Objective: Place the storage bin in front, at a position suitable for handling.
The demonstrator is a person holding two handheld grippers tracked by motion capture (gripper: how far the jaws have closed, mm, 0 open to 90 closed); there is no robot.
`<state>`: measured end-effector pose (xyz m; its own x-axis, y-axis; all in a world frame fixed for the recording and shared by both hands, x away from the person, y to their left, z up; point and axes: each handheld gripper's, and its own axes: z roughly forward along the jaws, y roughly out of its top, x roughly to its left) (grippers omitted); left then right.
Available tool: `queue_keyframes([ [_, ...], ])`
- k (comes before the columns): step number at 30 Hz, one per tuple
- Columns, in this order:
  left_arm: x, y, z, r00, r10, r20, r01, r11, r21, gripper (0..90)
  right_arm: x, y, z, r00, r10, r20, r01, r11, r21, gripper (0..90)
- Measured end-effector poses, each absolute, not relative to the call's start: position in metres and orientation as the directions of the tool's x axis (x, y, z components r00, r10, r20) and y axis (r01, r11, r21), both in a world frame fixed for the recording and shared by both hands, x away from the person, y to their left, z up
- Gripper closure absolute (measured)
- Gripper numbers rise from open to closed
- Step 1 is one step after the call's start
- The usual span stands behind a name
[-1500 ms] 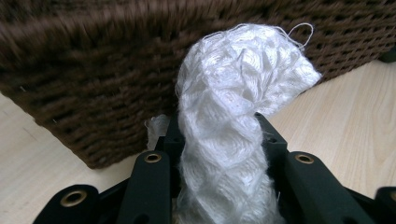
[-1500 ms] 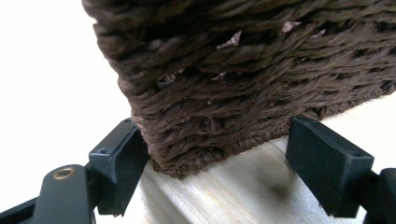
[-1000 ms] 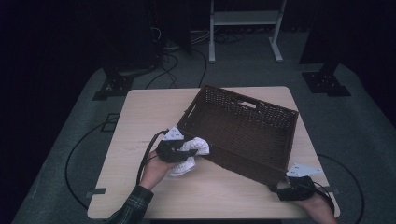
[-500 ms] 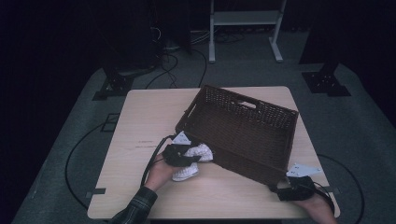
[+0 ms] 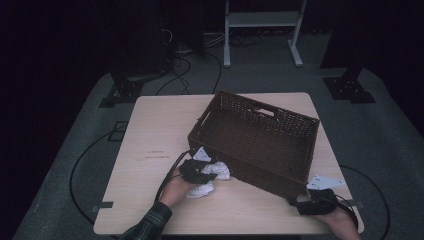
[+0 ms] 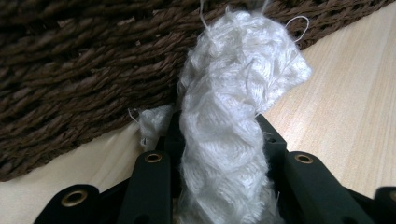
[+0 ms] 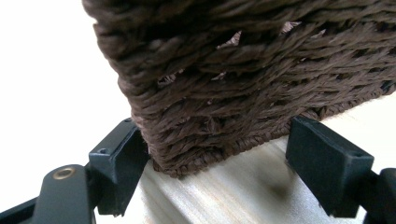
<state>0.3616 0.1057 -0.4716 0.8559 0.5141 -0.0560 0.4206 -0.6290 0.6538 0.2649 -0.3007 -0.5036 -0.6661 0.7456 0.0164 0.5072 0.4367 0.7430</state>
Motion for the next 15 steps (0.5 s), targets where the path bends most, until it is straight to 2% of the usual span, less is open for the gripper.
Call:
queue_keyframes([
  [6,0.359,0.107,-0.462,0.861,0.506,-0.049,0.402,-0.619,0.674,65.2,0.265,-0.301,-0.504,-0.666,0.746,0.017,0.507,0.437,0.743,20.8],
  [15,0.352,0.109,-0.437,0.865,0.498,-0.067,0.372,-0.545,0.751,65.3,0.265,-0.301,-0.504,-0.666,0.746,0.016,0.507,0.437,0.743,20.7],
])
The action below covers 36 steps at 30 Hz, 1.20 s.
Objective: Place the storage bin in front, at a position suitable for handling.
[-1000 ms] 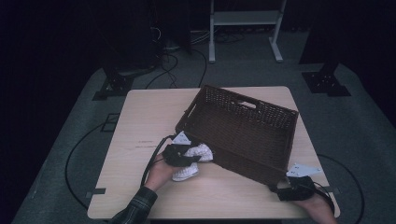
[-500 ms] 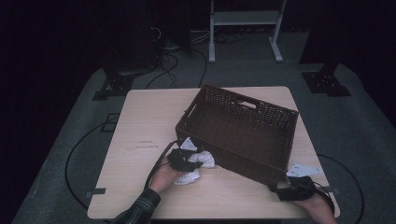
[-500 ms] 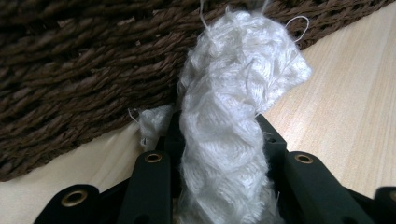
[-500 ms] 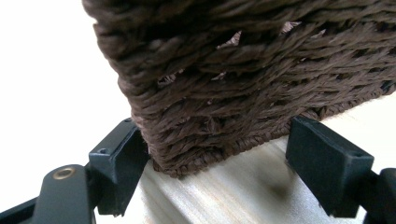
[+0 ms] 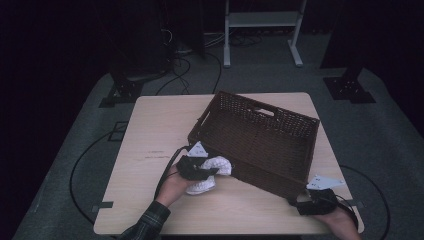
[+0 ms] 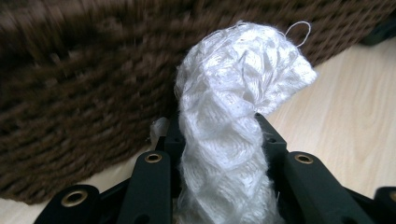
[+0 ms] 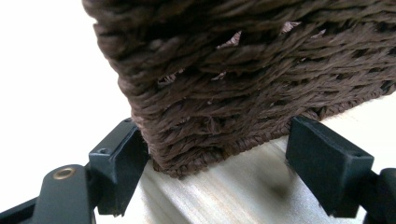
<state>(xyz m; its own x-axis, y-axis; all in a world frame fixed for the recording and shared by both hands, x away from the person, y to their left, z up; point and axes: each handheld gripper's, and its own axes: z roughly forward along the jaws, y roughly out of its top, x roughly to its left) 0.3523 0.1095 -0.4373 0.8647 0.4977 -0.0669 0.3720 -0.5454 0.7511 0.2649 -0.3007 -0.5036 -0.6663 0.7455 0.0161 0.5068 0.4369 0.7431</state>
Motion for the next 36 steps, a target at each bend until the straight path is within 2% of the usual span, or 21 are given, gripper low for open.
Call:
queue_keyframes([
  [13,0.346,0.106,-0.417,0.876,0.48,-0.051,0.328,-0.513,0.793,65.3,0.265,-0.301,-0.504,-0.666,0.746,0.016,0.507,0.437,0.743,20.8],
  [36,0.354,0.084,-0.466,0.892,0.446,-0.072,0.37,-0.631,0.682,65.5,0.265,-0.301,-0.504,-0.666,0.746,0.016,0.507,0.437,0.743,20.8],
])
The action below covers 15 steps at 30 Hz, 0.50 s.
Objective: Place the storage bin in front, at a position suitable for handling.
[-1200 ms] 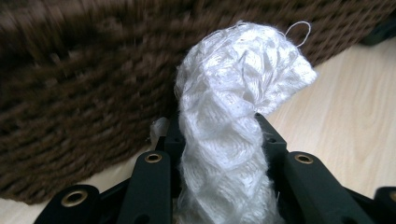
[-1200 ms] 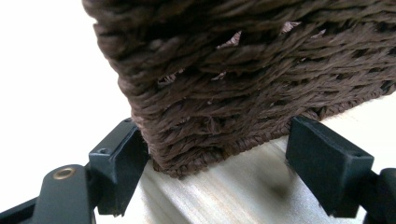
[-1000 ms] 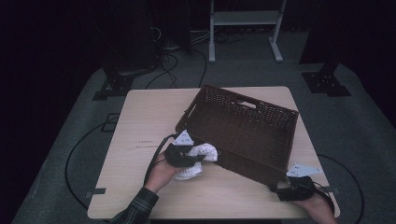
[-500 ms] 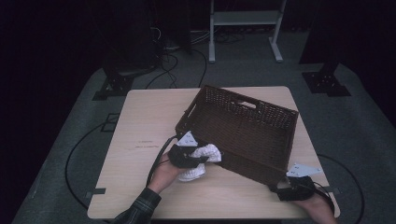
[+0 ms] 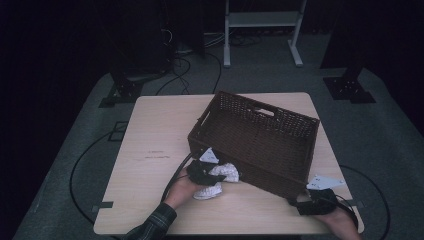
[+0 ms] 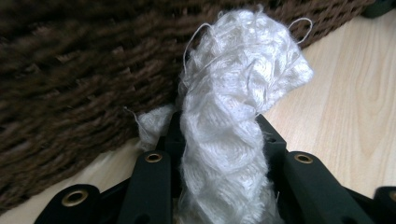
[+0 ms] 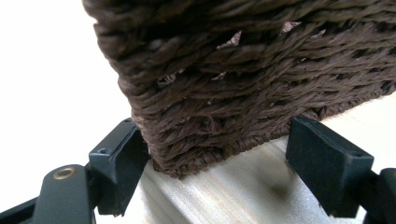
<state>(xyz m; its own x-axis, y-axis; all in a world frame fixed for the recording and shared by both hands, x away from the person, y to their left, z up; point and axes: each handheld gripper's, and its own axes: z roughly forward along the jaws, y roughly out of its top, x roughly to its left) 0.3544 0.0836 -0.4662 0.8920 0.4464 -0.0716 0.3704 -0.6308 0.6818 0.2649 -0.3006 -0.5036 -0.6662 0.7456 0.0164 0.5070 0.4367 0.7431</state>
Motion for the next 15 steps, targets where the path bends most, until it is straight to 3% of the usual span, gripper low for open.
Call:
queue_keyframes([
  [8,0.354,0.08,-0.472,0.892,0.448,-0.064,0.378,-0.657,0.652,65.6,0.265,-0.301,-0.504,-0.666,0.745,0.016,0.507,0.437,0.743,20.8],
  [15,0.351,0.082,-0.461,0.897,0.438,-0.062,0.358,-0.638,0.681,65.6,0.265,-0.301,-0.504,-0.666,0.746,0.016,0.507,0.437,0.743,20.8],
])
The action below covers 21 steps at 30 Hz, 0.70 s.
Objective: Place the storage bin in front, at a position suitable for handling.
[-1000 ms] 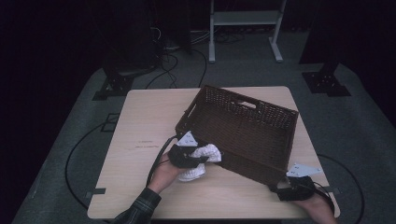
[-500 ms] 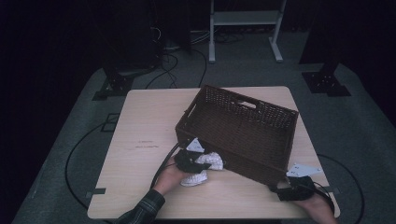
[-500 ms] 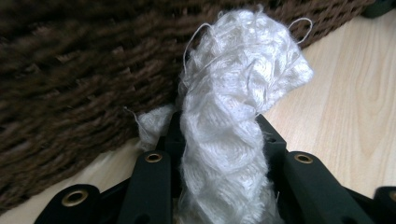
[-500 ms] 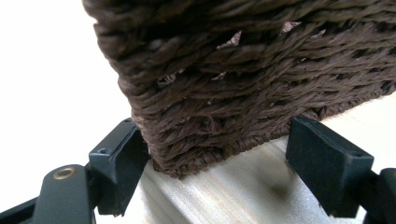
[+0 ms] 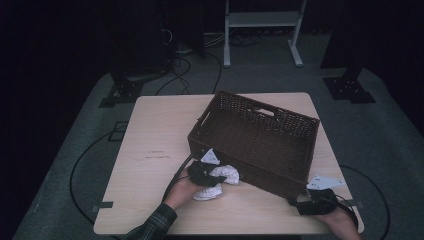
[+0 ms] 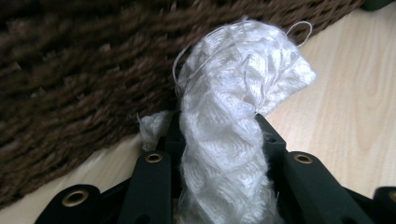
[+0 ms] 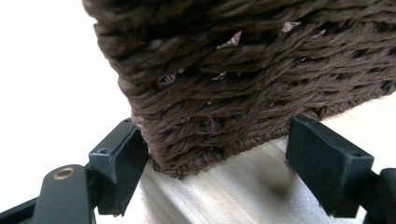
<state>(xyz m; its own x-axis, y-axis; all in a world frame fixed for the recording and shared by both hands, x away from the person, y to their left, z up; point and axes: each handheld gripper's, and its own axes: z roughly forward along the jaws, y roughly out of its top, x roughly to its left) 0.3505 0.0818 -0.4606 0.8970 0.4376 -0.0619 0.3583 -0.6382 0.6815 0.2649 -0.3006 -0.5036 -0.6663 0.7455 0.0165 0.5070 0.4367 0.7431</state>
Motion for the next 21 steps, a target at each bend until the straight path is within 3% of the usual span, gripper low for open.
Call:
queue_keyframes([
  [21,0.338,0.075,-0.415,0.919,0.386,-0.077,0.29,-0.533,0.795,65.6,0.265,-0.301,-0.504,-0.666,0.746,0.017,0.507,0.436,0.743,20.8],
])
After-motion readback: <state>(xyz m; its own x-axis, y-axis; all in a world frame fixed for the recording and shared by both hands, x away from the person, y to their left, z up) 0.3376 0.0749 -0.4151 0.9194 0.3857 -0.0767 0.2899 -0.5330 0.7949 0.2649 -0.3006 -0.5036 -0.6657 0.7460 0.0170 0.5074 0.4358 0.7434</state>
